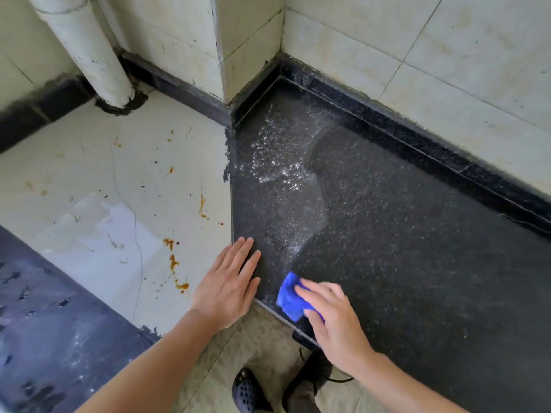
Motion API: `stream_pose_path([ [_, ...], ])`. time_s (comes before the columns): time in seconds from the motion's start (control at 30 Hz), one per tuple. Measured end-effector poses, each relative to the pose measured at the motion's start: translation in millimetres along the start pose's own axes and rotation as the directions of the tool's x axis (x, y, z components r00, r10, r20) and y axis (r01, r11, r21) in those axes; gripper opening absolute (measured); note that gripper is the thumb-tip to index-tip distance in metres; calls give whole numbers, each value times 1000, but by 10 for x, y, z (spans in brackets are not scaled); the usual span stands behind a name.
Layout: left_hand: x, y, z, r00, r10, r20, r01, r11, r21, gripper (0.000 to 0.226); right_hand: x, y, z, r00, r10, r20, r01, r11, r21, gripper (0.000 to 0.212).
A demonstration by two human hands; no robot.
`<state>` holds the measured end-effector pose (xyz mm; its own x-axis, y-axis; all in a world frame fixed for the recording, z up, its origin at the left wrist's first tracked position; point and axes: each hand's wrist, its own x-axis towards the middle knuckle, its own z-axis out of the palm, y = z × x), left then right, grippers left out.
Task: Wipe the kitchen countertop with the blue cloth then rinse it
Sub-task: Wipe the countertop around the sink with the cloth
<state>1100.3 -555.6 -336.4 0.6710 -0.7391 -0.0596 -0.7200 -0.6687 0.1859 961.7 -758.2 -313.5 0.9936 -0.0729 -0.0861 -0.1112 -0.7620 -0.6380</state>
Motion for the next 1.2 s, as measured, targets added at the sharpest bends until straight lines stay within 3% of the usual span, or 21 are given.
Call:
stream_pose_path([
  [0.07,-1,-1,8,1000,1,-1,-1,1000,4,55,182,37,-291,997,16,72,-26,991,135,40],
  [0.1,-2,0,13,1000,3,-2,-3,1000,11,55,382,83,-440,997,75,26,-77,987,137,40],
  [0.17,-4,1,19,1000,8,-9,-8,1000,22,54,916,345,-710,951,209,-230,-196,977,79,37],
  [0.23,-3,-3,39,1000,13,-26,-12,1000,21,53,1428,612,-845,804,416,-424,-413,905,104,33],
  [0.3,-3,-4,52,999,14,-33,-14,1000,15,53,1683,651,-666,651,570,-501,-624,778,75,35],
  [0.33,-2,-6,54,999,14,-35,-14,1000,15,53,1690,578,-490,651,531,-542,-634,773,-5,37],
  [0.37,0,-12,53,999,15,-39,-15,1000,16,53,1628,464,-309,710,431,-556,-573,814,-100,40],
  [0.47,-1,-17,65,998,23,-53,-23,1000,12,52,1111,101,98,921,88,-379,-186,955,-231,42],
  [0.57,-5,-20,45,998,26,-61,-27,1000,-7,52,597,-55,40,997,1,-77,-4,999,-45,42],
  [0.6,-1,-20,37,998,29,-63,-30,1000,-8,52,538,-79,-84,1000,5,26,-7,998,70,44],
  [0.67,4,-18,32,998,28,-60,-28,1000,0,52,649,-148,-413,973,91,212,-155,938,309,48],
  [0.73,-2,-13,35,999,25,-45,-24,1000,18,53,1087,-91,-724,958,250,139,-286,868,405,50],
  [0.83,-5,-15,47,999,22,-37,-21,999,26,53,1999,388,-1034,851,476,-222,-373,845,382,38],
  [0.93,1,-9,61,999,18,-32,-17,1000,11,52,2459,676,-790,713,541,-446,-562,821,97,37],
  [0.97,2,-13,55,999,14,-29,-14,1000,8,52,2439,645,-593,733,461,-499,-551,834,-40,38],
  [1.07,-10,-15,49,999,10,-36,-11,1000,-16,52,1992,317,-173,921,43,-387,-151,956,-253,42],
  [1.13,-7,5,31,999,-3,-36,1,999,-46,49,1631,255,-184,976,-107,-188,71,979,-190,43],
  [1.2,96,17,-15,997,-28,-76,22,997,-73,37,1409,263,-402,992,-117,55,116,993,16,43],
])
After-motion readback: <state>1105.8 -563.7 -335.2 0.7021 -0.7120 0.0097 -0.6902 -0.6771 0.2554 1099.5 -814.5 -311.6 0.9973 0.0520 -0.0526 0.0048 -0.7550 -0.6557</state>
